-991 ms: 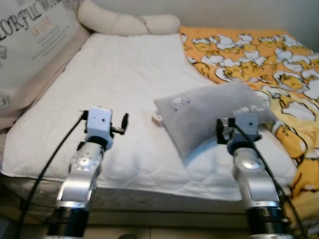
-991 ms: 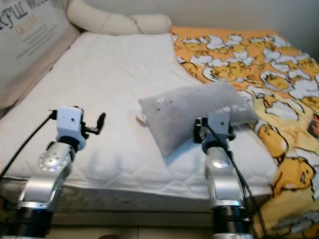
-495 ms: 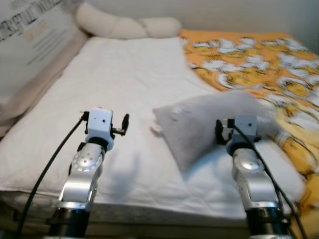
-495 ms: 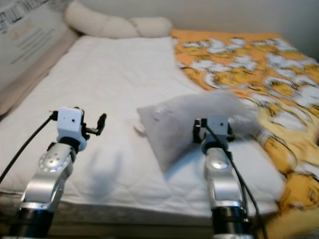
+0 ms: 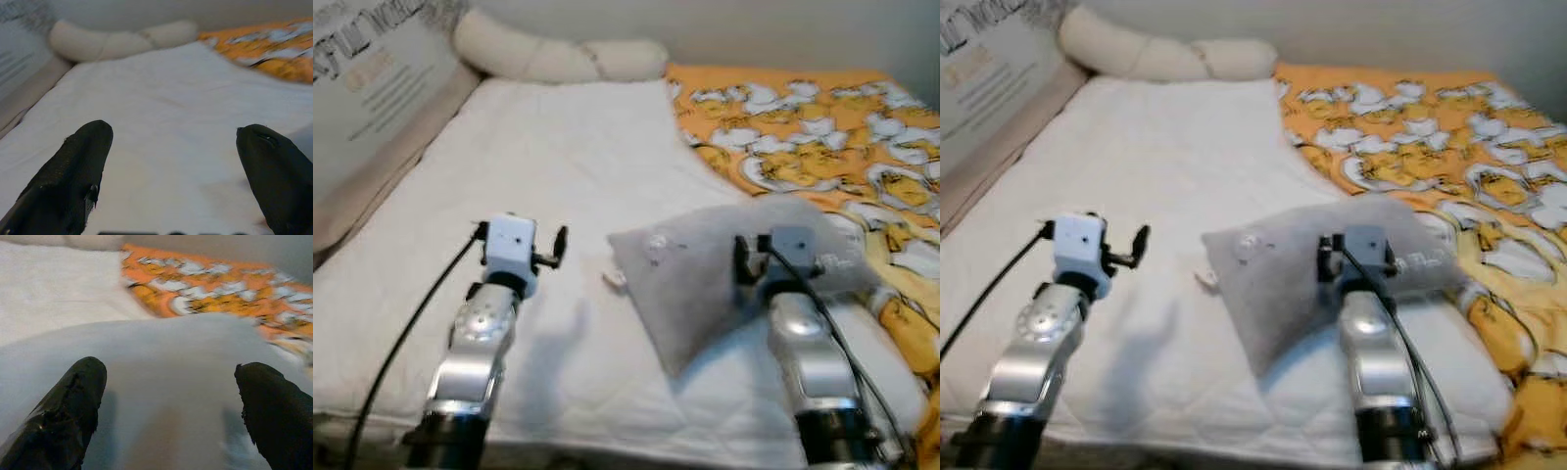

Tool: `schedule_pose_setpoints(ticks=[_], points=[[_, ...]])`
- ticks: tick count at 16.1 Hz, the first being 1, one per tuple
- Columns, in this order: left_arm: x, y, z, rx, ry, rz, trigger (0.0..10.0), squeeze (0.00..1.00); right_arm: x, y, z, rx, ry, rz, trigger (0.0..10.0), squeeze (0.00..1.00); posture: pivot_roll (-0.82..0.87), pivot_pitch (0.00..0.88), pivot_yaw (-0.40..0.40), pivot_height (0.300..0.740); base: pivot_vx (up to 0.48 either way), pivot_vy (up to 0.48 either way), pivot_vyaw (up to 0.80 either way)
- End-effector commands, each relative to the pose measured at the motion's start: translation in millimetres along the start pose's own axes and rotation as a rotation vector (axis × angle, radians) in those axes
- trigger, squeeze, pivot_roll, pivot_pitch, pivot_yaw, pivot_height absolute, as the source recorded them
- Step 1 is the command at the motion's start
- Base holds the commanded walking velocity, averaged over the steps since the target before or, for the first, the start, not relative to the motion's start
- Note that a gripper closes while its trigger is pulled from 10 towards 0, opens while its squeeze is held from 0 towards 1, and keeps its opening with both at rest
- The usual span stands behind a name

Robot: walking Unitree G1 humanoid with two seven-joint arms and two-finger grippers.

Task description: Clean up the room

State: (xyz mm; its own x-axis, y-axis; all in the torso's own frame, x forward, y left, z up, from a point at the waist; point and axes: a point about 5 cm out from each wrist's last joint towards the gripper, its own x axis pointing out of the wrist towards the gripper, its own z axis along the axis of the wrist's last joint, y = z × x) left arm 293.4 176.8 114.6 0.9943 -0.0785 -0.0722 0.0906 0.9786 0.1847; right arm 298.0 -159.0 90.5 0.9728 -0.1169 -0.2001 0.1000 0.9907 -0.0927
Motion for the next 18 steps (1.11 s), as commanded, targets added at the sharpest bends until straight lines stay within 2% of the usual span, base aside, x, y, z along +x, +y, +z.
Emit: schedule_pose_setpoints(ticks=[1, 5, 7, 8, 9, 11, 13, 14, 16, 17, 18], points=[[-0.6, -0.6, -0.3, 0.007, 0.002, 0.003, 10.0, 0.0, -0.3, 0.4, 1.8, -0.002, -0.009, 0.011, 10.0, 0.0, 0.07, 0.0, -0.001, 0.74, 0.0, 0.0, 0.0], [-1.9, -1.2, -1.4, 0.015, 0.002, -0.002, 10.0, 0.0, 1.1, -2.6, 0.9, 0.017, -0.006, -0.004, 10.0, 0.0, 0.08, 0.0, -0.007, 0.74, 0.0, 0.0, 0.0], [-2.8, -3.6, -3.2, 0.029, 0.014, -0.04, 10.0, 0.0, 5.1, -10.4, 1.4, 0.021, 0.007, -0.038, 10.0, 0.0, 0.08, 0.0, -0.009, 0.74, 0.0, 0.0, 0.0], [-4.2, -6.5, -5.2, 0.045, 0.027, -0.083, 10.0, 0.0, 7.4, -15.2, 1.7, 0.062, 0.018, -0.047, 10.0, 0.57, 0.08, 0.0, -0.01, 0.74, 0.0, 0.0, 0.0], [-5.6, -8.9, -6.5, 0.062, 0.033, -0.121, 10.0, 0.0, 9.7, -21.2, 1.8, 0.106, 0.031, -0.067, 10.0, 1.0, 0.07, 0.0, -0.009, 0.74, 0.0, 0.0, 0.0], [-7.4, -9.5, -5.0, 0.072, 0.024, -0.157, 10.0, 0.0, 12.8, -33.2, 0.5, 0.177, 0.069, -0.107, 10.0, 1.0, 0.08, 0.0, -0.011, 0.74, 0.0, 0.0, 0.0], [-15.5, -15.7, -1.3, 0.083, 0.015, -0.314, 10.0, 0.0, 10.8, -52.3, -17.4, 0.31, 0.202, -0.244, 10.0, 1.0, 0.07, 0.0, -0.011, 0.74, 0.0, 0.0, 0.0], [-21.6, -19.6, -1.5, 0.104, 0.017, -0.396, 10.0, 0.0, 8.9, -51.5, -26.4, 0.377, 0.254, -0.228, 10.0, 1.0, 0.08, 0.0, -0.011, 0.74, 0.0, 0.0, 0.0], [-26.3, -20.6, -1.2, 0.111, 0.016, -0.445, 10.0, 0.0, 7.6, -42.8, -33.4, 0.484, 0.299, -0.135, 10.0, 1.0, 0.08, 0.0, -0.012, 0.74, 0.0, 0.0, 0.0], [-28.5, -19.5, 1.3, 0.094, 0.011, -0.481, 10.0, 0.0, 6.1, -38.9, -37.4, 0.659, 0.316, -0.095, 10.0, 1.0, 0.08, 0.0, -0.013, 0.74, 0.0, 0.0, 0.0], [-29.9, -19.7, 2.4, 0.091, 0.012, -0.509, 10.0, 0.0, 5.1, -38.8, -41.0, 0.745, 0.331, -0.096, 10.0, 1.0, 0.08, 0.0, -0.013, 0.74, 0.0, 0.0, 0.0]])
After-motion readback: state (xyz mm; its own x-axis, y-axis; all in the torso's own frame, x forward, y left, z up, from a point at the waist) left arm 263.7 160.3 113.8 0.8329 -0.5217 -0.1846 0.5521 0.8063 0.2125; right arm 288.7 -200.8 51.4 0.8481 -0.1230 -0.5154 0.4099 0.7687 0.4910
